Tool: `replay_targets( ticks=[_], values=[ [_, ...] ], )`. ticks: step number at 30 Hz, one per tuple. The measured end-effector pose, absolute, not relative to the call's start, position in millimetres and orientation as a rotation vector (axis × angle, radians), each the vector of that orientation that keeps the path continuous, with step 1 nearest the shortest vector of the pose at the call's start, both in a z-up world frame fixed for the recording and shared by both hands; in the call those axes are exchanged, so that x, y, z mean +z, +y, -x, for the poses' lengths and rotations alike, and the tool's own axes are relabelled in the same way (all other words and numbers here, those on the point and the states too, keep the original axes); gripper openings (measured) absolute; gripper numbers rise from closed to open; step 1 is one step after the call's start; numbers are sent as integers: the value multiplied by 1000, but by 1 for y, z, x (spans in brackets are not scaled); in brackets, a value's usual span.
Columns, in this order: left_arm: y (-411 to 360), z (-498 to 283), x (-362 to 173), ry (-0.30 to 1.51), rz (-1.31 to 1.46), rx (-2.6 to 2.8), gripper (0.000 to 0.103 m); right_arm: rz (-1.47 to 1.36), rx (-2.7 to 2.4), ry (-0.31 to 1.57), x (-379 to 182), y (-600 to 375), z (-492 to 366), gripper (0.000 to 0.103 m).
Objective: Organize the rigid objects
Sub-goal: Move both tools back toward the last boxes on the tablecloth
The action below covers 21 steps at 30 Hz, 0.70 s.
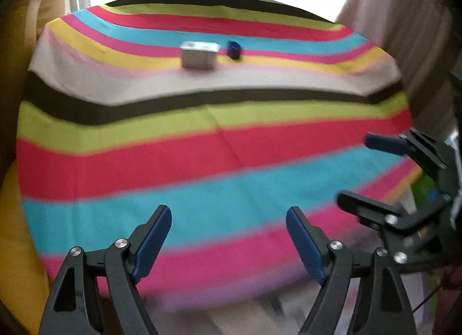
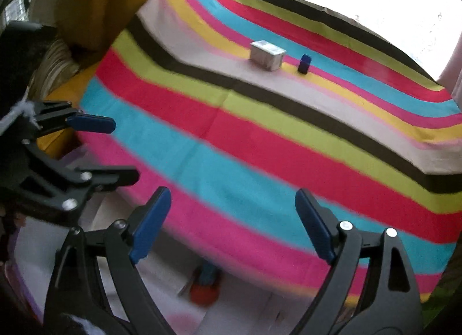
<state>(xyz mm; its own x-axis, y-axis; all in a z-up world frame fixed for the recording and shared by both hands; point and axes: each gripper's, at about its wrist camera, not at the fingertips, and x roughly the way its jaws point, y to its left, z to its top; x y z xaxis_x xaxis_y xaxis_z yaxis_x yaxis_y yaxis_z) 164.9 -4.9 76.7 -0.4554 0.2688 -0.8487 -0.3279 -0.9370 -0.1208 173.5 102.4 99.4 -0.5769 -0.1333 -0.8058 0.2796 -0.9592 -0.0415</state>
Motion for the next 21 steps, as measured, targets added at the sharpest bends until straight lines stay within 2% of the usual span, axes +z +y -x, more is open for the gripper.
replay_targets(
  ticks=[8,10,18,21],
  values=[
    [-1,-58,46,59,1431,2503,83,-1438,-2716,34,78,156,-75,89],
    [-1,-35,36,25,1494,2478,83,-1478,-2729,22,68,165,-52,89],
    [-19,11,30,5,1458,2531,83,-1549,-2751,-2,42,182,22,89],
    [-22,19,29,0,1440,2537,89,-1553,-2774,-16,37,182,48,89]
  ],
)
